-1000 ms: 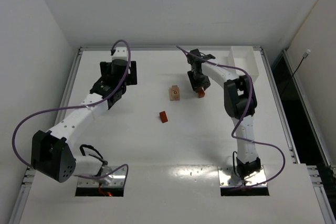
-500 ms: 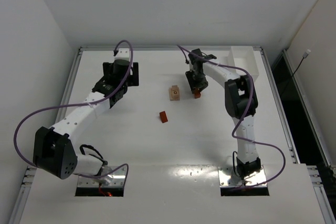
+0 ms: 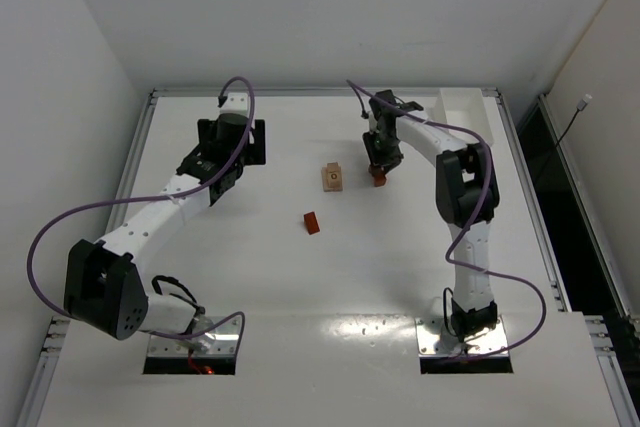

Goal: Build the wood block tower

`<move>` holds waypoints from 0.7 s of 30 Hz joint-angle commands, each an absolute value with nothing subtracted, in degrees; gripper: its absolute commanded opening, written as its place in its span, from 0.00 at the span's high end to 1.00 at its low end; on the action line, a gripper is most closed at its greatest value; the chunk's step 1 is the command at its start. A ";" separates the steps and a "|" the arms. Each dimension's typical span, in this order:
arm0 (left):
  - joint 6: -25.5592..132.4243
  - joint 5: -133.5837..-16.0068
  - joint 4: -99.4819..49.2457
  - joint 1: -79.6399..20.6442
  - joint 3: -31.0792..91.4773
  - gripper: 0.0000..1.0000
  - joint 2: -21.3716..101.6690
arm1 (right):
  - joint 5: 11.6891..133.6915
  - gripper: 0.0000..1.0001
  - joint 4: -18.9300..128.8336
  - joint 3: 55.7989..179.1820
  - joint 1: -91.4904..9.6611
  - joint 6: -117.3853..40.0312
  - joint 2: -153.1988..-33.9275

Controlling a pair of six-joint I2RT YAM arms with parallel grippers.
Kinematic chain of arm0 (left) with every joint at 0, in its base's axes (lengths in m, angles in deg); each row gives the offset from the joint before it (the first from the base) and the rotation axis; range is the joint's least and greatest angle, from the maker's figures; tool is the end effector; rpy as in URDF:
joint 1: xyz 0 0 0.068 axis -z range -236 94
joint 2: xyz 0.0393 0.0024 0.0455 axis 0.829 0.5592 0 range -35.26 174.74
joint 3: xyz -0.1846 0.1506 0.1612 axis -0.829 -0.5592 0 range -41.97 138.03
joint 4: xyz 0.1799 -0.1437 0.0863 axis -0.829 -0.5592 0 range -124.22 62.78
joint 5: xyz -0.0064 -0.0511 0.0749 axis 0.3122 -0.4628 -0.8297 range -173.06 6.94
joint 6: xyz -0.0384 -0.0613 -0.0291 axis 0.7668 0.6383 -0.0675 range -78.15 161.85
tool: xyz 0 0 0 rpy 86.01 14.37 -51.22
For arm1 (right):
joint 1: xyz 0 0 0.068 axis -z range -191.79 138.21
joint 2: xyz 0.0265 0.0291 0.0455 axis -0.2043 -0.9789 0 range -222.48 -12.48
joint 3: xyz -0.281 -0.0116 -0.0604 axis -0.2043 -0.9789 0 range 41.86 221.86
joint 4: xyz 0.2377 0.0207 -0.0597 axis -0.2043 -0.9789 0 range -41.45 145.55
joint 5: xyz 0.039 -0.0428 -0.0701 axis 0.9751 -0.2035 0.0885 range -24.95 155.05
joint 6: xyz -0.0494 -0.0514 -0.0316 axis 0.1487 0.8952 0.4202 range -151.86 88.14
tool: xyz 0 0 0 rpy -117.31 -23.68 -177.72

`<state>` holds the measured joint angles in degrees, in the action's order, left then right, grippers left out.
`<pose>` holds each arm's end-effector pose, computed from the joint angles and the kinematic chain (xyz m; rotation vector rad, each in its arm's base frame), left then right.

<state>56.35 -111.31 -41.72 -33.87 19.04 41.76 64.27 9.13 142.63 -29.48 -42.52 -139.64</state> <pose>0.2967 -0.0866 0.3130 -0.1550 2.0305 0.1197 0.4400 0.1394 0.1541 -0.1717 2.8409 0.0866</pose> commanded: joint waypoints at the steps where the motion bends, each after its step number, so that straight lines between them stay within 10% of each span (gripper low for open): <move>1: 57.32 -110.83 -40.23 -34.46 21.05 0.11 41.38 | 65.40 0.78 10.28 142.32 -29.45 -42.23 -136.14; 5: 56.80 -110.30 -40.23 -34.46 21.05 0.11 41.38 | 64.87 1.00 10.28 142.32 -29.45 -42.23 -136.14; 21: 56.79 -110.83 -37.77 -34.46 19.90 0.11 40.33 | 65.58 1.00 8.44 143.55 -31.64 -50.14 -124.98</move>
<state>56.31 -110.69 -39.95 -33.87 19.04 41.76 64.30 8.89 141.95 -29.98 -46.71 -127.99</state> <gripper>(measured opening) 0.891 0.275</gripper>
